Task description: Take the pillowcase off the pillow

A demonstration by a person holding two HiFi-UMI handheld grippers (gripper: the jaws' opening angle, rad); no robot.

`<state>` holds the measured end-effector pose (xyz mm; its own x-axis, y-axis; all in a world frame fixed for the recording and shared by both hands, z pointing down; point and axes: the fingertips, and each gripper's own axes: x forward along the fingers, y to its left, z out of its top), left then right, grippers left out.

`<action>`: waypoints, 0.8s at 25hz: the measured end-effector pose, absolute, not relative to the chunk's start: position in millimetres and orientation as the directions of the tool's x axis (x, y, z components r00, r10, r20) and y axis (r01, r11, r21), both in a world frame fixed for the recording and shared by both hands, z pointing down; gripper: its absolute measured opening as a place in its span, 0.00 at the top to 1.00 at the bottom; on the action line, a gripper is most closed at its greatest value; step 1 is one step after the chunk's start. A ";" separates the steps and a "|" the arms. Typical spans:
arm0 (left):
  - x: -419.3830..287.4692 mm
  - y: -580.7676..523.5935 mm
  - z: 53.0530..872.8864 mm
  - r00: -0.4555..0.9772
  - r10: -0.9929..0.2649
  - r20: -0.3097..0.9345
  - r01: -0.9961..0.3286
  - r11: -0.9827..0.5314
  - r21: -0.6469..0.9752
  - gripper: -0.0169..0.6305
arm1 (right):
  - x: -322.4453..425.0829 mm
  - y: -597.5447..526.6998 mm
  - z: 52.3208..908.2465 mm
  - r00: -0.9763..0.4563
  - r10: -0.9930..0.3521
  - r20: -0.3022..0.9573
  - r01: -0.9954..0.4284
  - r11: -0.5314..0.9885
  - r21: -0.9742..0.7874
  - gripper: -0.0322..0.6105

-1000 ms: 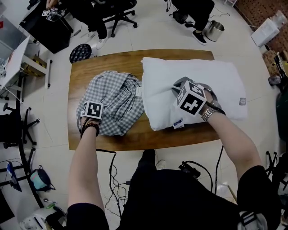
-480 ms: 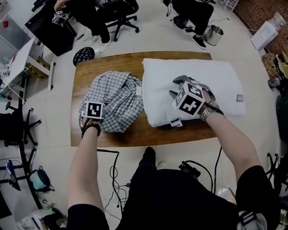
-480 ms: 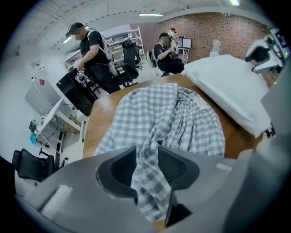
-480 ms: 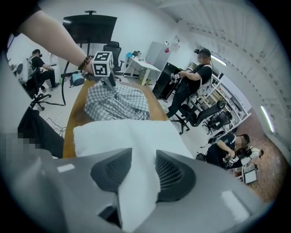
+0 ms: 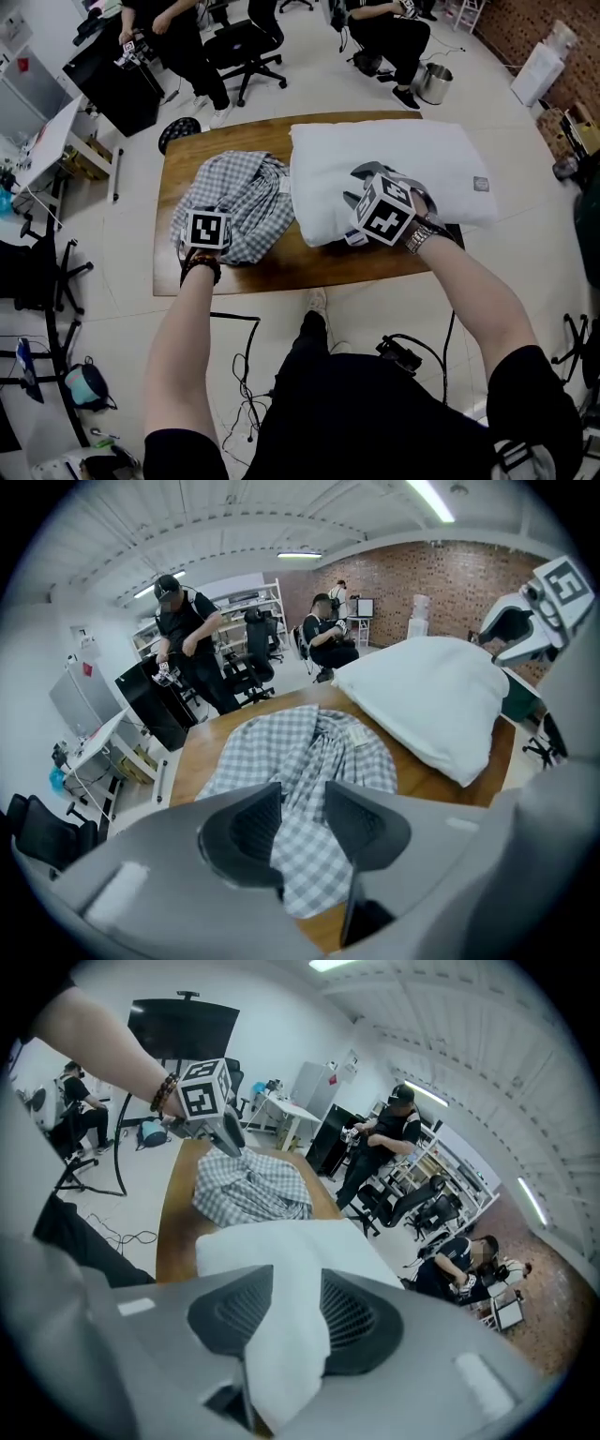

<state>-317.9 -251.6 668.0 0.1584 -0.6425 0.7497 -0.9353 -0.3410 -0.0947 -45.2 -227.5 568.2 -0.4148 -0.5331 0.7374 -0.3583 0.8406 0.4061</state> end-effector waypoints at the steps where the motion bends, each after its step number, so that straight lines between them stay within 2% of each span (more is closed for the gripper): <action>1: -310.6 -244.1 662.0 0.171 -0.653 0.738 -0.933 -0.347 -0.092 0.74 | -45.2 -216.9 565.9 -0.423 -0.540 0.728 -0.366 0.836 0.408 0.71; 11: -223.6 -170.1 619.2 0.261 -0.706 0.658 -0.909 -0.410 -0.079 0.75 | -27.6 -124.1 555.8 -0.475 -0.588 0.655 -0.407 0.806 0.429 0.76; 20: -143.6 -110.5 575.6 0.385 -0.756 0.529 -0.878 -0.476 -0.042 0.79 | -26.7 -60.9 533.8 -0.613 -0.585 0.530 -0.511 0.806 0.299 0.76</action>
<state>-143.6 -110.5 575.6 0.3850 -0.7562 0.5291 -0.8783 -0.4764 -0.0418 -26.7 -60.9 533.8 -0.6131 -0.5855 0.5304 -0.5108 0.8059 0.2992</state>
